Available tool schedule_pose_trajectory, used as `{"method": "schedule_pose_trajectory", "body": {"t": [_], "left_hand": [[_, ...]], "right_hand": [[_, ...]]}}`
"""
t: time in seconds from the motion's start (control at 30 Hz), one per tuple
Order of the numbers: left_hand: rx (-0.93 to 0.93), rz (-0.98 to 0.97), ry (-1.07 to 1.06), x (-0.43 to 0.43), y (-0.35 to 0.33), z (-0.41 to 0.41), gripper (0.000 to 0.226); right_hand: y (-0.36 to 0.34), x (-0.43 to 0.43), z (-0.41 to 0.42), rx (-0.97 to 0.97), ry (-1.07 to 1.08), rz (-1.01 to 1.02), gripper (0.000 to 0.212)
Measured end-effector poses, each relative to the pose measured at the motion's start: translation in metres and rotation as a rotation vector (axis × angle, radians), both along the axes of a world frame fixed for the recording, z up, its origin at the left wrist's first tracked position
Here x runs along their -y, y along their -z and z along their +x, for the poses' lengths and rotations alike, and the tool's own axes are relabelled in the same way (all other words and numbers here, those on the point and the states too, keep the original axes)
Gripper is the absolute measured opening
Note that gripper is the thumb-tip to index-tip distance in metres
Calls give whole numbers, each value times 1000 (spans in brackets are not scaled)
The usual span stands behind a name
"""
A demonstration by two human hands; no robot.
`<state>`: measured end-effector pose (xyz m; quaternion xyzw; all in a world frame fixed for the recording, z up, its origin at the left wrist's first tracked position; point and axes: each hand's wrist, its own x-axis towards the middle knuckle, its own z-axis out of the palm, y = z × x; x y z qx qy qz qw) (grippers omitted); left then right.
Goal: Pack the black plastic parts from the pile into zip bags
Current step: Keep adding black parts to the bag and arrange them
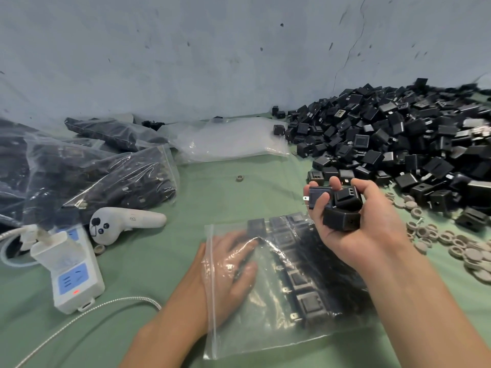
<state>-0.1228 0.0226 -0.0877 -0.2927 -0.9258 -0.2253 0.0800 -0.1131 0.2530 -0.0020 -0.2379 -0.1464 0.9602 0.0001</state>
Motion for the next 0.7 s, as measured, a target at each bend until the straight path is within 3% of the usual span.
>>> {"method": "schedule_pose_trajectory", "body": {"t": [0.17, 0.4, 0.57, 0.7], "left_hand": [[27, -25, -10, 1, 0, 0, 50], [68, 255, -141, 15, -10, 13, 18], [-41, 543, -538, 32, -27, 31, 36], [-32, 749, -477, 17, -59, 54, 26]], "right_hand": [[4, 6, 12, 30, 7, 23, 21], [10, 13, 38, 44, 3, 11, 23], [7, 19, 59, 17, -30, 39, 22], [6, 28, 71, -7, -103, 89, 20]]}}
